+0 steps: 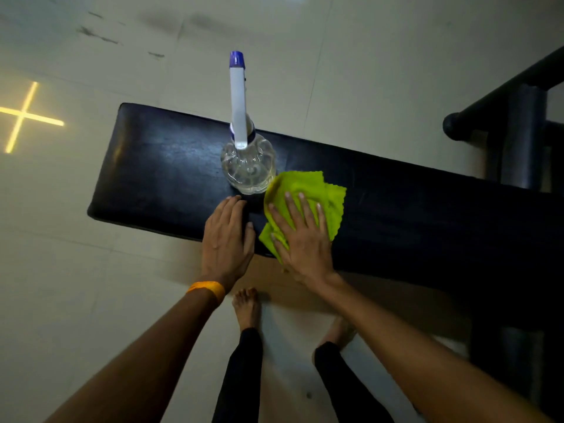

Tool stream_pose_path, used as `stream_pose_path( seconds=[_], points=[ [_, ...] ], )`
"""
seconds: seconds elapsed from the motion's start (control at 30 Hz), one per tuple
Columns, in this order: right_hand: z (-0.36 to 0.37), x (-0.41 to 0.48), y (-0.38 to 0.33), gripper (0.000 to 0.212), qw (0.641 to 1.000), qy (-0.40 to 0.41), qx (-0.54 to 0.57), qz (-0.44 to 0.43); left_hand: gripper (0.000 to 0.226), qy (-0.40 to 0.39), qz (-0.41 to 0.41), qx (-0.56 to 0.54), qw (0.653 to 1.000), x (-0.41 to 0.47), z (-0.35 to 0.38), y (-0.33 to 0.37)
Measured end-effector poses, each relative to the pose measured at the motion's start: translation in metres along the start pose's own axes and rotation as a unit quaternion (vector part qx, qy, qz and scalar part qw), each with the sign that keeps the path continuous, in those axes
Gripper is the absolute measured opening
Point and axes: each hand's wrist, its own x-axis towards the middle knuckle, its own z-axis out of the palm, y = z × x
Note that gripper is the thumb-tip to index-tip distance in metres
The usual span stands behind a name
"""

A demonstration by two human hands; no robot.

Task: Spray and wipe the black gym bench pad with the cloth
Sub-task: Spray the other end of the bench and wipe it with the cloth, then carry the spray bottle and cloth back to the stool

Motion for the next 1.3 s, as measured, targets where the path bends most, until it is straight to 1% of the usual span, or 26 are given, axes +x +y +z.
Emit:
stream_pose_path(
  seconds=[0.03, 0.07, 0.17, 0.3, 0.37, 0.43, 0.5, 0.53, 0.57, 0.6, 0.67, 0.73, 0.77, 0.8, 0.83, 0.87, 0.9, 1.0, 1.03, 1.1, 1.13, 1.23, 1.3],
  points=[
    [-0.001, -0.005, 0.004, 0.055, 0.999, -0.005, 0.017, -0.037, 0.050, 0.009, -0.028, -0.017, 0.999, 0.001, -0.003, 0.001],
    [-0.004, -0.003, 0.014, 0.052, 0.998, -0.004, 0.033, -0.048, 0.053, 0.023, -0.057, -0.035, 0.997, 0.003, -0.008, 0.003],
    [-0.015, 0.013, 0.045, 0.043, 0.999, 0.011, 0.026, -0.025, 0.062, 0.061, -0.112, -0.106, 0.986, 0.013, -0.030, 0.013],
    [-0.037, 0.026, 0.069, 0.026, 0.998, 0.032, 0.033, 0.048, 0.074, 0.086, -0.108, -0.221, 0.966, 0.044, -0.066, 0.046],
    [-0.052, 0.026, 0.069, 0.024, 0.995, 0.006, 0.050, 0.088, 0.076, 0.103, -0.094, -0.270, 0.953, 0.064, -0.079, 0.065],
    [-0.064, 0.026, 0.065, 0.023, 0.984, -0.024, 0.094, 0.148, 0.077, 0.114, -0.091, -0.312, 0.939, 0.083, -0.089, 0.081],
    [-0.078, 0.024, 0.064, 0.023, 0.966, -0.018, 0.139, 0.217, 0.081, 0.125, -0.101, -0.360, 0.919, 0.101, -0.096, 0.095],
    [-0.087, 0.023, 0.064, 0.024, 0.953, -0.004, 0.171, 0.251, 0.080, 0.128, -0.109, -0.367, 0.915, 0.108, -0.098, 0.101],
    [-0.097, 0.021, 0.065, 0.025, 0.936, 0.013, 0.209, 0.284, 0.075, 0.131, -0.111, -0.357, 0.918, 0.114, -0.099, 0.104],
    [-0.109, 0.020, 0.066, 0.024, 0.911, 0.027, 0.256, 0.322, 0.067, 0.127, -0.109, -0.343, 0.924, 0.116, -0.099, 0.107],
    [-0.138, 0.021, 0.074, 0.021, 0.845, 0.049, 0.359, 0.393, 0.052, 0.116, -0.098, -0.332, 0.931, 0.113, -0.102, 0.117],
    [-0.169, 0.021, 0.085, 0.021, 0.765, 0.055, 0.460, 0.449, 0.037, 0.107, -0.081, -0.339, 0.931, 0.105, -0.108, 0.134],
    [-0.185, 0.019, 0.091, 0.026, 0.729, 0.052, 0.503, 0.461, 0.030, 0.104, -0.076, -0.346, 0.929, 0.100, -0.112, 0.145],
    [-0.200, 0.015, 0.098, 0.033, 0.708, 0.044, 0.533, 0.462, 0.024, 0.101, -0.074, -0.357, 0.925, 0.096, -0.118, 0.157],
    [-0.216, 0.010, 0.105, 0.039, 0.700, 0.036, 0.548, 0.455, 0.019, 0.097, -0.075, -0.370, 0.921, 0.092, -0.124, 0.170],
    [-0.232, 0.004, 0.112, 0.040, 0.706, 0.033, 0.548, 0.447, 0.016, 0.090, -0.077, -0.380, 0.917, 0.087, -0.131, 0.185],
    [-0.251, -0.002, 0.117, 0.036, 0.715, 0.037, 0.546, 0.435, 0.013, 0.082, -0.075, -0.386, 0.916, 0.082, -0.139, 0.200],
    [-0.317, -0.023, 0.128, 0.019, 0.741, 0.084, 0.512, 0.427, 0.011, 0.055, -0.033, -0.394, 0.917, 0.061, -0.167, 0.252],
    [-0.340, -0.031, 0.130, 0.014, 0.755, 0.110, 0.488, 0.424, 0.010, 0.043, -0.011, -0.397, 0.917, 0.056, -0.179, 0.272],
    [-0.379, -0.048, 0.135, 0.008, 0.799, 0.147, 0.411, 0.415, 0.008, 0.027, 0.014, -0.403, 0.915, 0.049, -0.203, 0.310],
    [-0.396, -0.058, 0.137, 0.006, 0.806, 0.156, 0.390, 0.416, 0.007, 0.025, 0.019, -0.407, 0.913, 0.049, -0.214, 0.329],
    [-0.447, -0.084, 0.137, 0.010, 0.796, 0.196, 0.374, 0.434, 0.005, 0.016, 0.041, -0.429, 0.902, 0.051, -0.248, 0.385],
    [-0.478, -0.102, 0.132, 0.013, 0.786, 0.211, 0.368, 0.449, 0.006, 0.011, 0.082, -0.433, 0.897, 0.049, -0.266, 0.417]
  ],
)
